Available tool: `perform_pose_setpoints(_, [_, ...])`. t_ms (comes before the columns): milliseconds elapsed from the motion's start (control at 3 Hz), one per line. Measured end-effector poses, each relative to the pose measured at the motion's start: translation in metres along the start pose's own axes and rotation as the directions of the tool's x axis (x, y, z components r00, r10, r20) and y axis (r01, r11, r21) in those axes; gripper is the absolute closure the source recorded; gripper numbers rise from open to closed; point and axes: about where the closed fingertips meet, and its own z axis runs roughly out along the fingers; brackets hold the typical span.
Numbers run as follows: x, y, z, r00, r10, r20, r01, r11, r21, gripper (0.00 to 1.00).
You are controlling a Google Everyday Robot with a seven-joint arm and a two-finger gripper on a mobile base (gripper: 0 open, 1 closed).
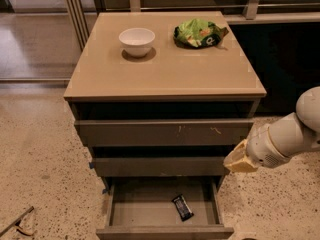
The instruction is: Pick rxbar blueberry from bottom drawer and place on counter
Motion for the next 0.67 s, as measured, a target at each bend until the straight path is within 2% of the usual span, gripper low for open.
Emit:
perform_pose_setpoints(333, [0.013, -0.012, 0.023, 1.0, -0.001, -0.022, 0.003, 0.9986, 0.053, 1.0])
perform_pose_setpoints(667, [0.048, -0.029, 0.077, 1.0, 0.013, 0.024, -0.015, 0.9958, 0.09, 1.0])
